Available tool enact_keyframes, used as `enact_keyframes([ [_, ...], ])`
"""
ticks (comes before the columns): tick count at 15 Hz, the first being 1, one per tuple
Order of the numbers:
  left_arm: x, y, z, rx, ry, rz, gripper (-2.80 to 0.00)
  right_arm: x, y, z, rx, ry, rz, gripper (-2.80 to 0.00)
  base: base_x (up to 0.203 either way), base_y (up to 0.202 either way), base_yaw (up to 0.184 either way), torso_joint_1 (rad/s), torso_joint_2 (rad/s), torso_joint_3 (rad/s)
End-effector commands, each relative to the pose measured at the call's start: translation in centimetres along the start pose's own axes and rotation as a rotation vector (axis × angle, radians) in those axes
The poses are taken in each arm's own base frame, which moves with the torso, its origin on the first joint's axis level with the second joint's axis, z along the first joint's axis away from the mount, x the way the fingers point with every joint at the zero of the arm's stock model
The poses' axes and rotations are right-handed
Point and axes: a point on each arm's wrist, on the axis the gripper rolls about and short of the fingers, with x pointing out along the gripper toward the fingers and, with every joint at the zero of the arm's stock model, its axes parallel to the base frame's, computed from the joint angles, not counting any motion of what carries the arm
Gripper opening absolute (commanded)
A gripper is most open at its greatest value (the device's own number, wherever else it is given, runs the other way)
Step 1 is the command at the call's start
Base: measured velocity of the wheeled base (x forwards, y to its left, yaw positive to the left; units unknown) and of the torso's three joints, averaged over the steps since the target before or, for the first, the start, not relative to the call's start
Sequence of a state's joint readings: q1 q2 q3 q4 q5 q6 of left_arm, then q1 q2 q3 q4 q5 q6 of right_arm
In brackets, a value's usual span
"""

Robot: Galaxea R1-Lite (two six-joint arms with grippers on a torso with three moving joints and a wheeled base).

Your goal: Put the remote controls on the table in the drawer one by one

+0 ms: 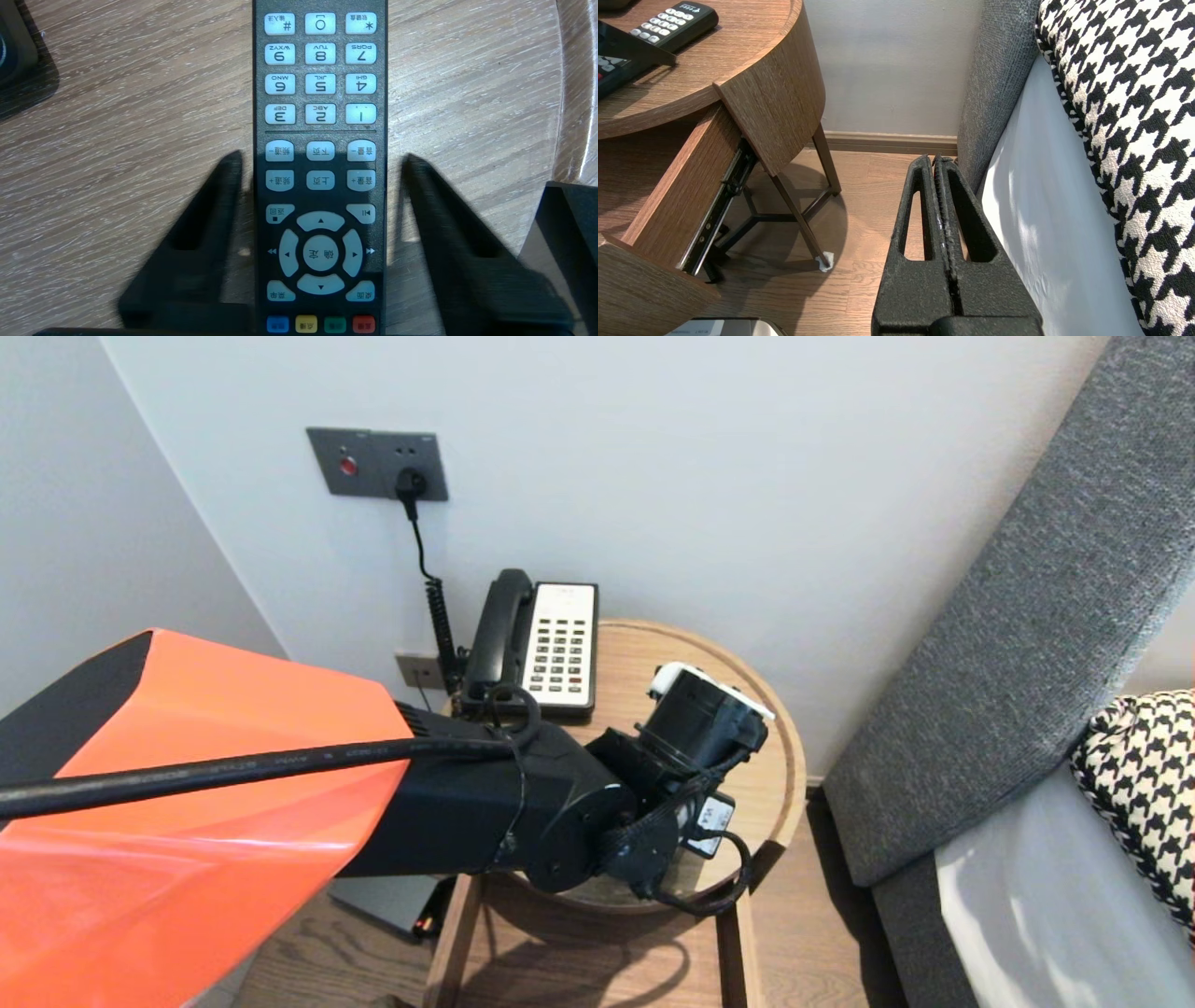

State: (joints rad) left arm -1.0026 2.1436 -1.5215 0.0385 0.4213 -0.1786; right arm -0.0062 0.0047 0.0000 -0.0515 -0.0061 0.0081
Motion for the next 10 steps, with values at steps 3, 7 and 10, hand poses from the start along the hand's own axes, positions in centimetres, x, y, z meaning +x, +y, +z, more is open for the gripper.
enact_keyframes([
  [3,-0.8,0.2,0.3,-0.003,-0.013,0.001,-2.80,0.2,0.0,-0.7,-0.001,0.026,0.000,-2.80,0.000,0.000,0.000,0.000,0.00,0.000],
  [7,-2.7,1.0,1.7,-0.022,-0.056,-0.004,-2.80,0.2,0.0,-0.7,0.001,0.025,0.000,-2.80,0.000,0.000,0.000,0.000,0.00,0.000],
  [10,-4.7,1.9,2.6,-0.027,-0.068,-0.005,-2.80,0.2,0.0,-0.7,-0.001,0.026,0.000,-2.80,0.000,0.000,0.000,0.000,0.00,0.000],
])
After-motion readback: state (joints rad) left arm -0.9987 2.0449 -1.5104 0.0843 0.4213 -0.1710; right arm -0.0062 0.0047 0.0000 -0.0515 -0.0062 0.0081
